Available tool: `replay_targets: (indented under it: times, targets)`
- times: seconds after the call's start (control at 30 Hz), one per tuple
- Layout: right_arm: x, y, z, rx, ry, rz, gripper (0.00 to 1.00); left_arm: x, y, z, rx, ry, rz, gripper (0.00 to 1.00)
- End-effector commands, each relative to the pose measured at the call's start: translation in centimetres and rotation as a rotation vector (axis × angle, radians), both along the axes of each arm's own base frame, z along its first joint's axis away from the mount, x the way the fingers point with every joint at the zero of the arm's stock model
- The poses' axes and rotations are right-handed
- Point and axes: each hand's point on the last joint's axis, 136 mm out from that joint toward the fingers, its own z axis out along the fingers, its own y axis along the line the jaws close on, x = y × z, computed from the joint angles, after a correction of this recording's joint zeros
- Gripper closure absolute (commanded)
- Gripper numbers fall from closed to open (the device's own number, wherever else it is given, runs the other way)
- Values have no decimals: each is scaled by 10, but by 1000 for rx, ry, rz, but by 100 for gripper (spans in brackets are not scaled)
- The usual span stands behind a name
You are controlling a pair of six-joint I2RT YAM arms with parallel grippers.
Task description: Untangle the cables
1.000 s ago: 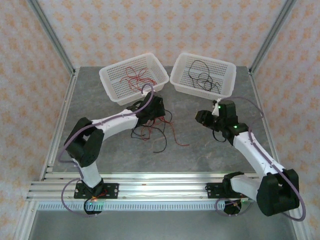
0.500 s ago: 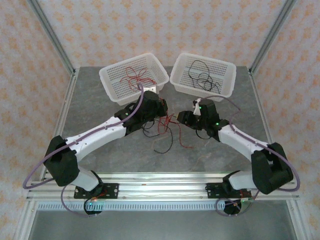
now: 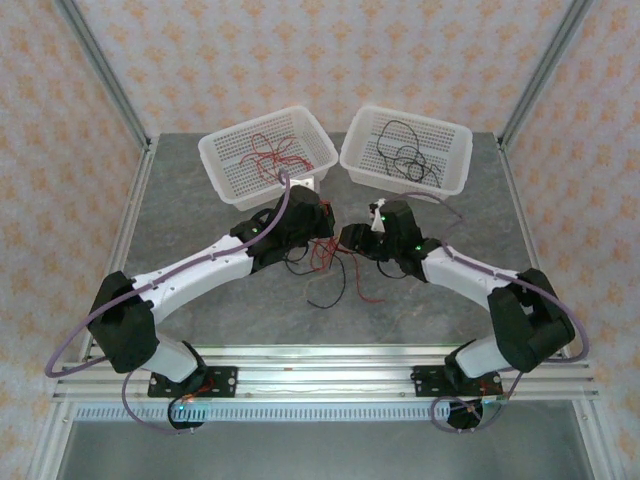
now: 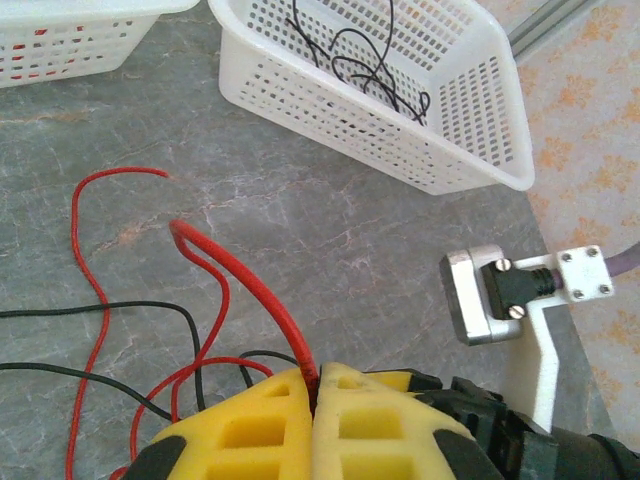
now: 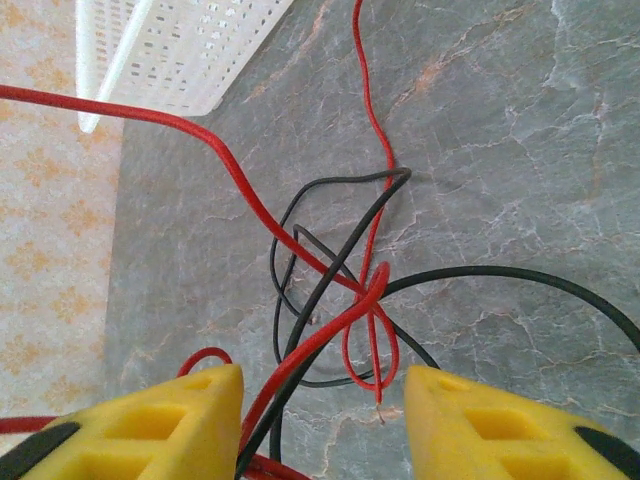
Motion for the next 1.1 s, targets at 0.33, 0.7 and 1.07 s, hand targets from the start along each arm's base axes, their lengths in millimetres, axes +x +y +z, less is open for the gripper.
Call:
replay_targets:
  times: [0.33, 0.7, 1.07]
  targets:
    - [8, 21, -38, -85, 32, -8, 87, -8, 1, 48, -5, -104, -18, 100]
    - [5, -4, -76, -241, 66, -57, 94, -14, 27, 109, 6, -208, 40, 100]
    - [3, -34, -93, -392, 71, -119, 95, -14, 47, 183, 36, -343, 88, 100]
